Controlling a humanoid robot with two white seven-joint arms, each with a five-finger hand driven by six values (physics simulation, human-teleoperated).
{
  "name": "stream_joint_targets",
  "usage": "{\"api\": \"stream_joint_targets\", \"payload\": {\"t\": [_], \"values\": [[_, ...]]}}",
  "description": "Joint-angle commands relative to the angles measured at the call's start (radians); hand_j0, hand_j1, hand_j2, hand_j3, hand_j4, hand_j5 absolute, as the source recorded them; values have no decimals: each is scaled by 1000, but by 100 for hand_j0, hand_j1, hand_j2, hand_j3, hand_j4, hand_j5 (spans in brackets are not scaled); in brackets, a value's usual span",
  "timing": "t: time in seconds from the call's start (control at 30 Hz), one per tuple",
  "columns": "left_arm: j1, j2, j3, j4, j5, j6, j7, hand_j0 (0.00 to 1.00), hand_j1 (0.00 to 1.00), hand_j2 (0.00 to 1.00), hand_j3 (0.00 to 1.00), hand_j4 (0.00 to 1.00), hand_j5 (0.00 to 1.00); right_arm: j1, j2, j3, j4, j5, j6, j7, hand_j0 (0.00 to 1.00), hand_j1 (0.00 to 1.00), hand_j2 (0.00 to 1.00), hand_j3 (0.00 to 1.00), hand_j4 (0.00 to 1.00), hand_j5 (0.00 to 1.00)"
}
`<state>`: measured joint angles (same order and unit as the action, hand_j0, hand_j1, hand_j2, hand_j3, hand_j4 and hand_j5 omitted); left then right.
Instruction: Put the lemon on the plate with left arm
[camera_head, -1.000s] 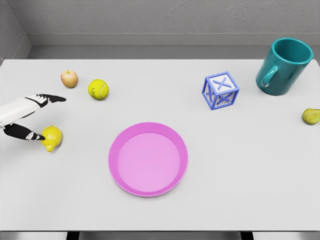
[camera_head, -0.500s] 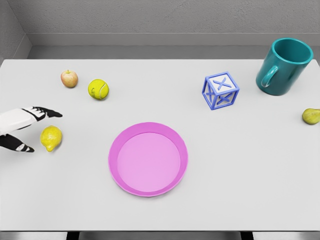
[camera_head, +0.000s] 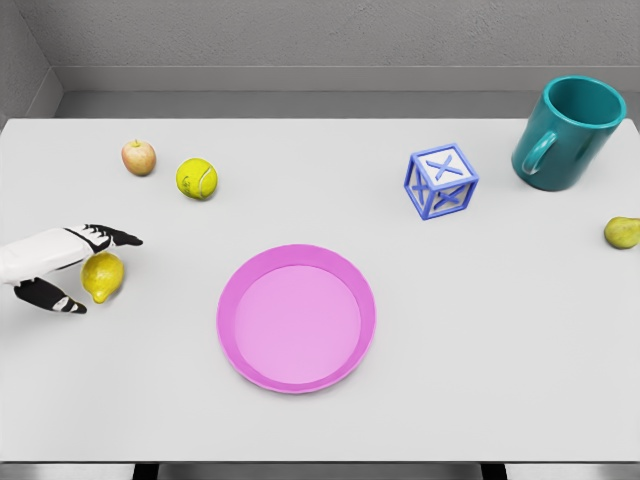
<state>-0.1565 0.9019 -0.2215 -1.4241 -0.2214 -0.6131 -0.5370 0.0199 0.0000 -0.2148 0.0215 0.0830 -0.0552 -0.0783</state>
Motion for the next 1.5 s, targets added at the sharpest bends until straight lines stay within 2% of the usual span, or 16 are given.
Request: {"api": "stream_joint_targets", "payload": {"t": [0.0, 0.2, 0.4, 0.53, 0.57, 0.8, 0.83, 0.93, 1.0, 1.3, 1.47], "values": [[0, -3, -1, 1, -4, 2, 0, 100, 100, 100, 100, 100, 100, 0, 0, 0, 0, 0, 0, 0, 100, 100, 100, 100, 100, 100], [-3, -3, 1, 2, -33, 2, 0, 100, 100, 100, 100, 100, 100, 0, 0, 0, 0, 0, 0, 0, 100, 100, 100, 100, 100, 100], [-5, -5, 1, 2, -55, 2, -1, 91, 91, 91, 91, 91, 91, 0, 0, 0, 0, 0, 0, 0, 100, 100, 100, 100, 100, 100], [-5, -5, 1, 2, -68, 2, -1, 81, 81, 81, 81, 81, 81, 0, 0, 0, 0, 0, 0, 0, 100, 100, 100, 100, 100, 100], [-5, -3, 1, 2, -68, 2, -1, 75, 75, 75, 75, 75, 75, 0, 0, 0, 0, 0, 0, 0, 100, 100, 100, 100, 100, 100], [-6, -5, -38, -1, -73, 2, 0, 72, 72, 72, 72, 72, 72, 0, 0, 0, 0, 0, 0, 0, 100, 100, 100, 100, 100, 100], [-6, -6, -38, -3, -73, 2, -1, 67, 67, 67, 67, 67, 67, 0, 0, 0, 0, 0, 0, 0, 100, 100, 100, 100, 100, 100], [-8, -5, -38, -3, -75, 2, -1, 64, 64, 64, 64, 64, 64, 0, 0, 0, 0, 0, 0, 0, 100, 100, 100, 100, 100, 100], [-8, -6, -38, -4, -73, 2, -20, 58, 58, 58, 58, 58, 58, 0, 0, 0, 0, 0, 0, 0, 100, 100, 100, 100, 100, 100], [-15, -6, -35, -10, -72, 2, -21, 56, 56, 56, 56, 56, 56, 0, 0, 0, 0, 0, 0, 0, 100, 100, 100, 100, 100, 100], [-15, -5, -24, -39, -61, 2, -21, 56, 56, 56, 56, 56, 56, 0, 0, 0, 0, 0, 0, 0, 100, 100, 100, 100, 100, 100]]}}
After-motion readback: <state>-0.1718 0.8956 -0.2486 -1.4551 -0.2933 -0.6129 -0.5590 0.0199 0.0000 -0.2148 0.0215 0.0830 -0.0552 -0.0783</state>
